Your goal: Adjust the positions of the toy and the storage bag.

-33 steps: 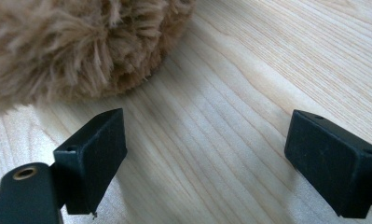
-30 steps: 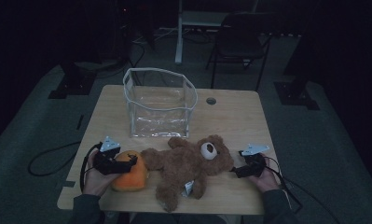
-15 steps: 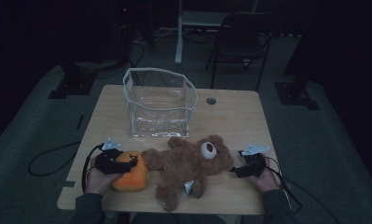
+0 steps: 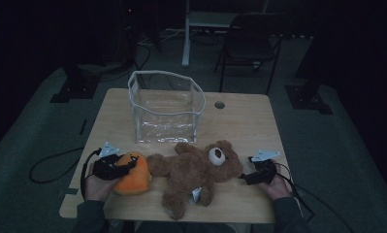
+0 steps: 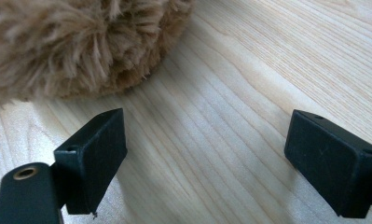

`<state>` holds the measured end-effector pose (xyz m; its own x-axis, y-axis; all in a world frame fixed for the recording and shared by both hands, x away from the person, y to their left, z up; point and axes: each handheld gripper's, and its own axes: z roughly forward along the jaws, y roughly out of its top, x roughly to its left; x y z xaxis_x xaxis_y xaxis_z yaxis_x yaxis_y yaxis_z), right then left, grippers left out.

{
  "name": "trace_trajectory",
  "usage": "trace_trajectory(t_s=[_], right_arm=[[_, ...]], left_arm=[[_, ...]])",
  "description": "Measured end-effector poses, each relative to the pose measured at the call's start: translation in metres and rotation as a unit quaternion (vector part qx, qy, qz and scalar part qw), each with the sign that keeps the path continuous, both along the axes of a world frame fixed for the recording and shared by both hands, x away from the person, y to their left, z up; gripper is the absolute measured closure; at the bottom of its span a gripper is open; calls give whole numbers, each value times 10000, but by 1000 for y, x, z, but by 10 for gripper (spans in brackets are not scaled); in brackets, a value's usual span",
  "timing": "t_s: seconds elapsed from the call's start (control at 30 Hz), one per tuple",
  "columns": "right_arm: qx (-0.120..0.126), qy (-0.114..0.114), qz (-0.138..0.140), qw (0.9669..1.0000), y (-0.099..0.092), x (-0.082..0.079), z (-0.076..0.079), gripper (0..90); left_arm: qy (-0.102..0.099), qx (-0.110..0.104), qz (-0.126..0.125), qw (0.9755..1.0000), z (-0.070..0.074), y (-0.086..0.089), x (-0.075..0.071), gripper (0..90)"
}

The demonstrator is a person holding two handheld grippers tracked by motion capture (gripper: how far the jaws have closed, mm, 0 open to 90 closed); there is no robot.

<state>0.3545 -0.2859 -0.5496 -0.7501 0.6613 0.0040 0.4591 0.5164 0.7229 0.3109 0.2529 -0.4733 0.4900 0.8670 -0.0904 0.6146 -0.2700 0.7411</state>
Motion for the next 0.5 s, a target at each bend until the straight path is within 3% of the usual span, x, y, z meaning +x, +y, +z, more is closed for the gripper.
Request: trace_trajectory(t_s=[0.3,0.5], right_arm=[[1,-2,-4,10000,0,0,0,121],[4,-9,-13,10000,0,0,0,122]], left_arm=[[-226,119,382,9989,3,12,6,510],[-402,312,651,9966,6,22,21,509]])
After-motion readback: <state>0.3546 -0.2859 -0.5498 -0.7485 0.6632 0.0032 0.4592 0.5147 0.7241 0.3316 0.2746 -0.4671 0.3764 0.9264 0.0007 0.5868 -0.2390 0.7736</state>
